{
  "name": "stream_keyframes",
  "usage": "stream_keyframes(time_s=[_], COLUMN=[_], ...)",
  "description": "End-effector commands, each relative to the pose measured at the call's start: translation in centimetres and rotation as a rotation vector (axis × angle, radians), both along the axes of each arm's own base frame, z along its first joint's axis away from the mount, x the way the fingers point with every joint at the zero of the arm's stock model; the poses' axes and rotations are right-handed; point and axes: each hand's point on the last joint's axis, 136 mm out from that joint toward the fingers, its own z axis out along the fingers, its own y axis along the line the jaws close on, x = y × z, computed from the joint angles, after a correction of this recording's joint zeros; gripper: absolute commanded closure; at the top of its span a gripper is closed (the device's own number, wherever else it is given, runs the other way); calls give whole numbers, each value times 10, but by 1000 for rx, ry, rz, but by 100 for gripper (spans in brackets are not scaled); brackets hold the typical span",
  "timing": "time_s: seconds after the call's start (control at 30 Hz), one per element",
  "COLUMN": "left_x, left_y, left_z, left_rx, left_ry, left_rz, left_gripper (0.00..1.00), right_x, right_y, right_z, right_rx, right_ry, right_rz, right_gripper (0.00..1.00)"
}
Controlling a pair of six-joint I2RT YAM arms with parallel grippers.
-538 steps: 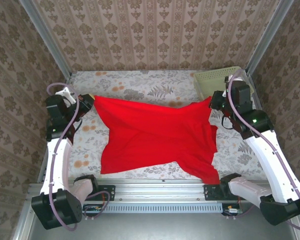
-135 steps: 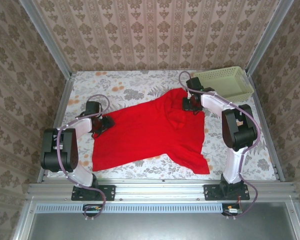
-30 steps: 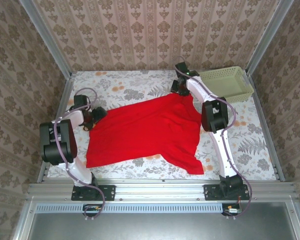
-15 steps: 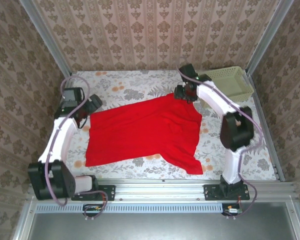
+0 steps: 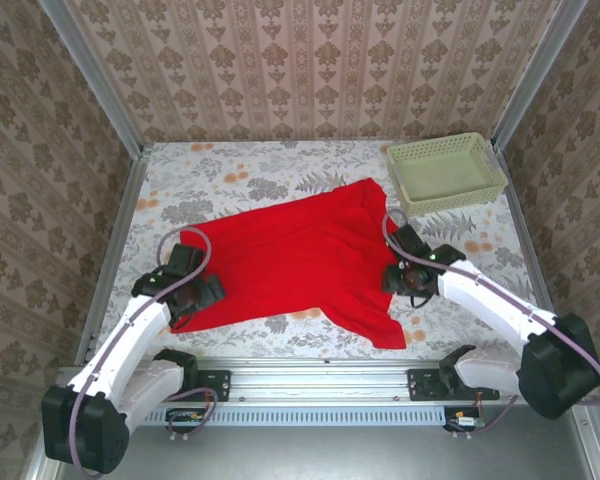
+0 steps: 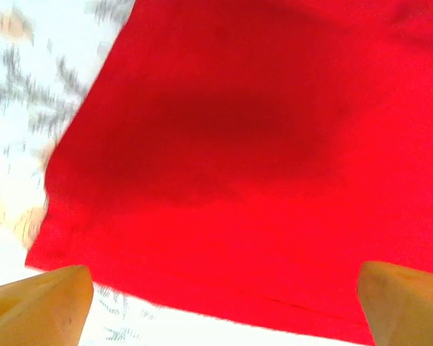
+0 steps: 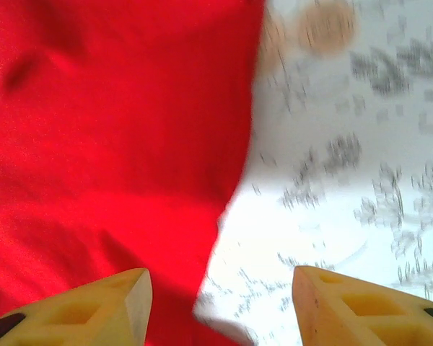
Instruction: Fold the inside-out t-shirt
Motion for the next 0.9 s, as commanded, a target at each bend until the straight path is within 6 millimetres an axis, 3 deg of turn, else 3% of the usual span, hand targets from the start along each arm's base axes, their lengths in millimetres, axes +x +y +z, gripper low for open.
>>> stream_keyframes(time_s=[0.0,0.17,0.33,0.47,0.77,0.87], left_x=[-32,-45,-46,-45,-36,-31], left_y=[17,27,30,22,10,12], left_z=[-18,-24,-21,-30,-59,-57], left_rx=[67,89,114,94,67,97], left_ry=[87,85,86,110,130,134], left_rz=[113,177,197,210,273,283], left_gripper=[5,7,14,23,30,33], right_x=[-29,-65,-84,-89,-89,-88], right_y=[-6,-1,0,1,4,4], right_z=[-12,-27,-31,-36,-46,-46], right_rx=[-10,-2,-12,-18,-31,-32], right_ry=[34,64,54,57,67,65], right_rz=[-77,-90,-113,-112,-107,-104], right_gripper=[45,45,45,45,45,44])
